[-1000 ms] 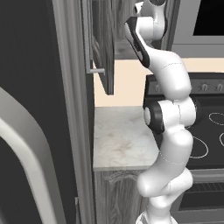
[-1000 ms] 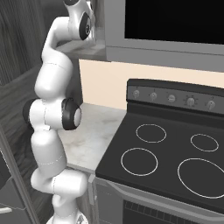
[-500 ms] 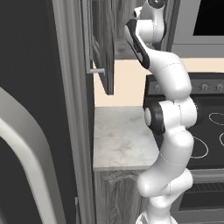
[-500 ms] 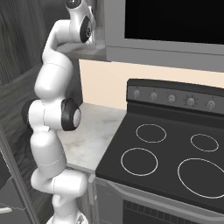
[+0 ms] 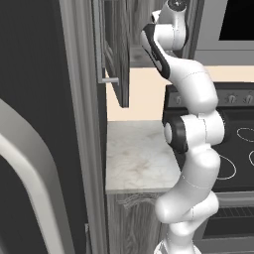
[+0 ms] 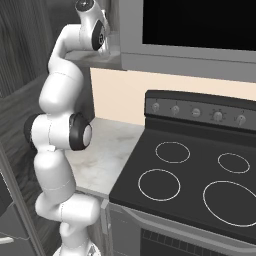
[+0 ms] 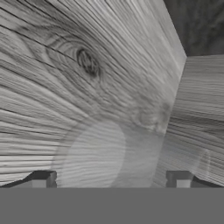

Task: There is a bowl on the dining counter. Grab a lemon wedge from the fridge and place it in the bowl. Then get the liquor bottle and glass cup from the cabinet and place them next to the bowl.

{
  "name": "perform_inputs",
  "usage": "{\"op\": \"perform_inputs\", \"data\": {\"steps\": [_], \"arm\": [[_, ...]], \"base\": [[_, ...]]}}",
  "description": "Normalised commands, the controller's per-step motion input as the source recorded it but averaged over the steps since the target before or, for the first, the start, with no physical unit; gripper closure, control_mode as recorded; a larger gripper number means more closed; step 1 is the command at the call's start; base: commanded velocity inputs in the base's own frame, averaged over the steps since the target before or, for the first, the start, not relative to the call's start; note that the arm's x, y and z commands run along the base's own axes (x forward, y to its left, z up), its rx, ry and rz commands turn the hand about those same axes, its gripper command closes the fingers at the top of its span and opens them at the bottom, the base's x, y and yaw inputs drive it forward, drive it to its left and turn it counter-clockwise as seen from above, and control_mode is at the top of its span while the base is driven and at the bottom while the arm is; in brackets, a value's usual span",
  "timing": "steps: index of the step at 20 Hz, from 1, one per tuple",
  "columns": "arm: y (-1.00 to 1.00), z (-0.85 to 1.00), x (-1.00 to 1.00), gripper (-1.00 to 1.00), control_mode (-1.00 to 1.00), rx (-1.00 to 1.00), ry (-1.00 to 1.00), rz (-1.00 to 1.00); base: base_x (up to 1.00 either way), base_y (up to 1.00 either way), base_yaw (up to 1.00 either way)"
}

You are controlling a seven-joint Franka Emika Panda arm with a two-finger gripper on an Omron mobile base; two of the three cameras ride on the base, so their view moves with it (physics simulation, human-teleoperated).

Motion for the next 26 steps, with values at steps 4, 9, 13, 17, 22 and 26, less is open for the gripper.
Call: {"op": "perform_inputs", "data": {"steps": [4, 9, 13, 17, 22, 26], "arm": [[0.0, -0.11, 0.0, -1.0, -1.0, 0.0, 0.03, 0.0], [0.0, -0.29, 0.0, 1.0, -1.0, 0.0, 0.05, 0.0], [0.0, -0.35, 0.0, 1.0, -1.0, 0.0, 0.03, 0.0], [0.0, -0.3, 0.0, 1.0, -1.0, 0.0, 0.0, 0.0], [0.0, -0.19, -0.1, 1.0, -1.0, 0.02, 0.0, 0.0], [0.0, -0.07, -0.3, 1.0, -1.0, 0.04, -0.05, 0.0]], "base": [[0.0, 0.0, 0.0], [0.0, 0.0, 0.0], [0.0, 0.0, 0.0], [0.0, 0.0, 0.0], [0.0, 0.0, 0.0], [0.0, 0.0, 0.0]]}}
